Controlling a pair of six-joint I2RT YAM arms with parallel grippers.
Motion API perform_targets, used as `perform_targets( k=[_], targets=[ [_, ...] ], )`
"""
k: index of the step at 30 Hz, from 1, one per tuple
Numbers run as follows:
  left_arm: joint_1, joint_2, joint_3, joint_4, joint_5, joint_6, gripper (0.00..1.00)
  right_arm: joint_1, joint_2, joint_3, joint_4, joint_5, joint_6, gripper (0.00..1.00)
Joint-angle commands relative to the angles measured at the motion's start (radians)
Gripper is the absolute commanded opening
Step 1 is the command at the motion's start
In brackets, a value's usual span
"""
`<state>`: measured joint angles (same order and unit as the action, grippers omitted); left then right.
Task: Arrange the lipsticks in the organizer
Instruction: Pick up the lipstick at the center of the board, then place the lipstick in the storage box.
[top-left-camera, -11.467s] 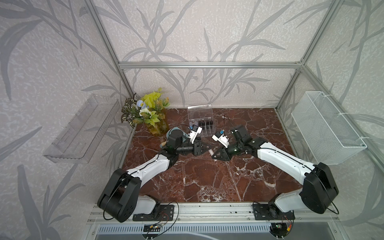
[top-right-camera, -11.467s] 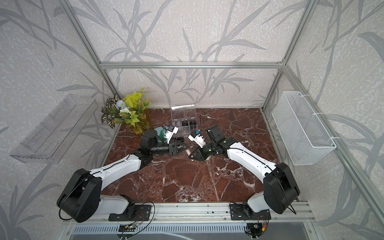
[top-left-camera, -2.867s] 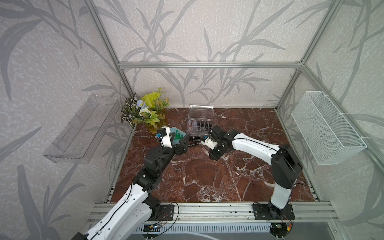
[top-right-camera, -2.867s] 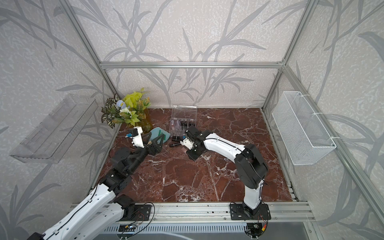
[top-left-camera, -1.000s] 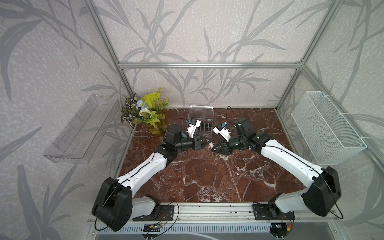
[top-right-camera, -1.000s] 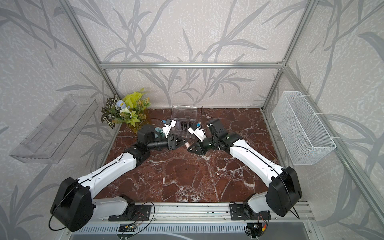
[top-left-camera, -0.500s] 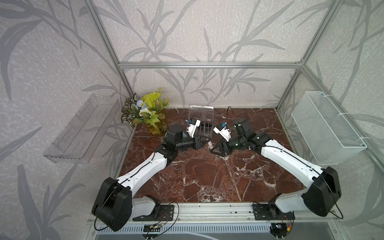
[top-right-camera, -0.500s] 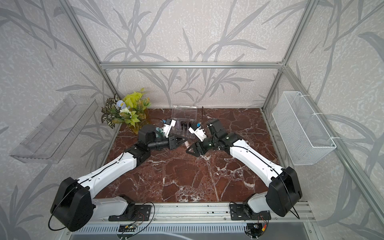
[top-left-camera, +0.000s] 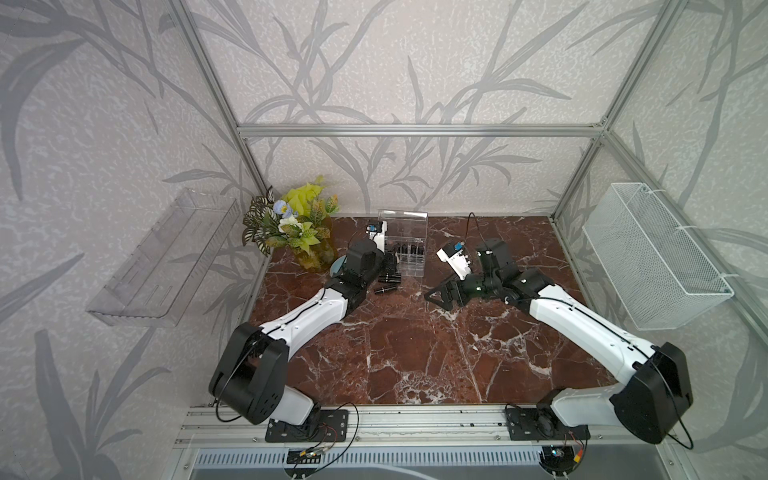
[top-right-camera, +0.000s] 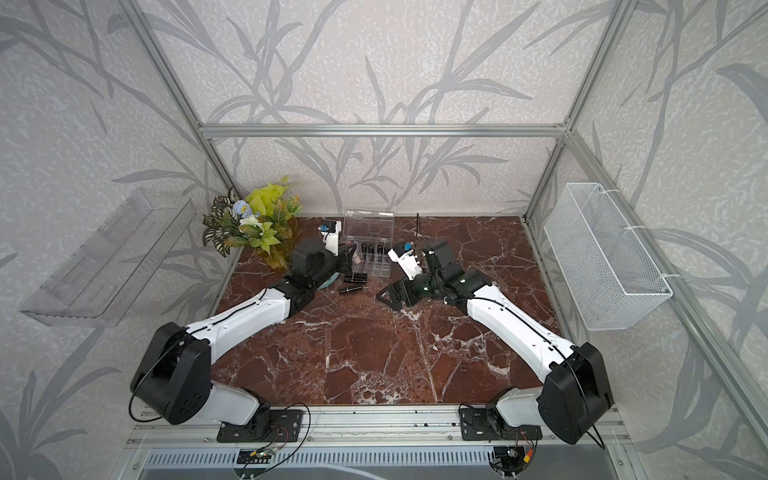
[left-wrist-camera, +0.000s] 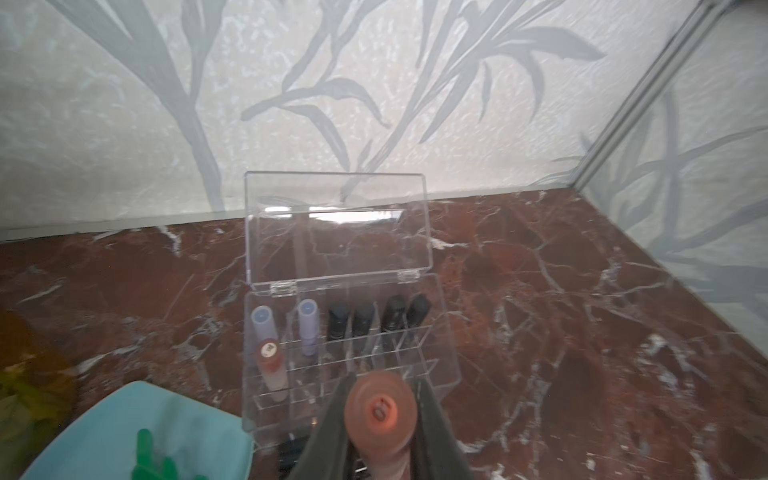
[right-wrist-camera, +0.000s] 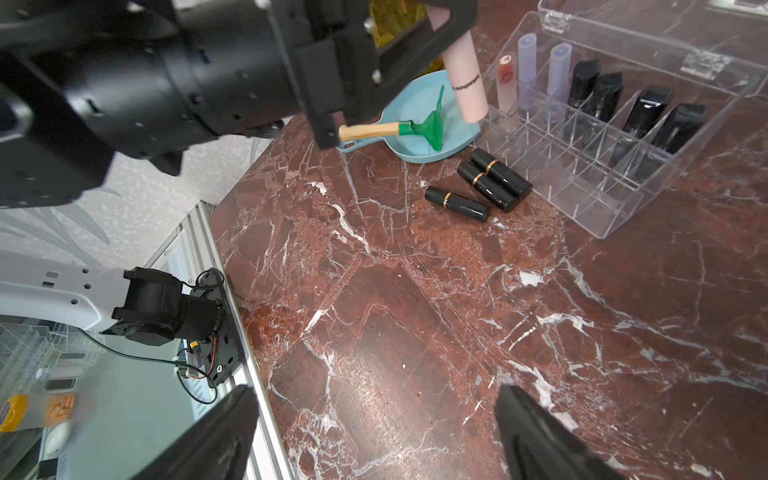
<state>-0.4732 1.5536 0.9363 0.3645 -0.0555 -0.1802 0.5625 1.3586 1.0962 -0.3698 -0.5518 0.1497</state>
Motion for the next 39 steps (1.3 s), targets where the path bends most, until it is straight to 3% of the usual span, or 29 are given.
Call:
perform_targets(
  k=[1,8,17,39],
  targets=[
    [-0.006,0.076,0.061,0.126,-0.145,0.103,0.09,-0.004,-0.015,-0.009,0.026,0.010,0.008,0.94],
    [-0.007,0.204,0.166,0.152,-0.178,0.135,0.09,-0.004,-0.013,-0.014,0.031,0.015,0.010,0.94],
    [-0.005,0.342,0.184,0.248,-0.240,0.143,0.08,-0.006,-0.016,-0.020,0.042,0.012,0.012,0.94],
    [0.004,0.419,0.208,0.247,-0.270,0.117,0.07,-0.006,-0.003,-0.014,0.036,-0.007,0.011,0.93]
  ],
)
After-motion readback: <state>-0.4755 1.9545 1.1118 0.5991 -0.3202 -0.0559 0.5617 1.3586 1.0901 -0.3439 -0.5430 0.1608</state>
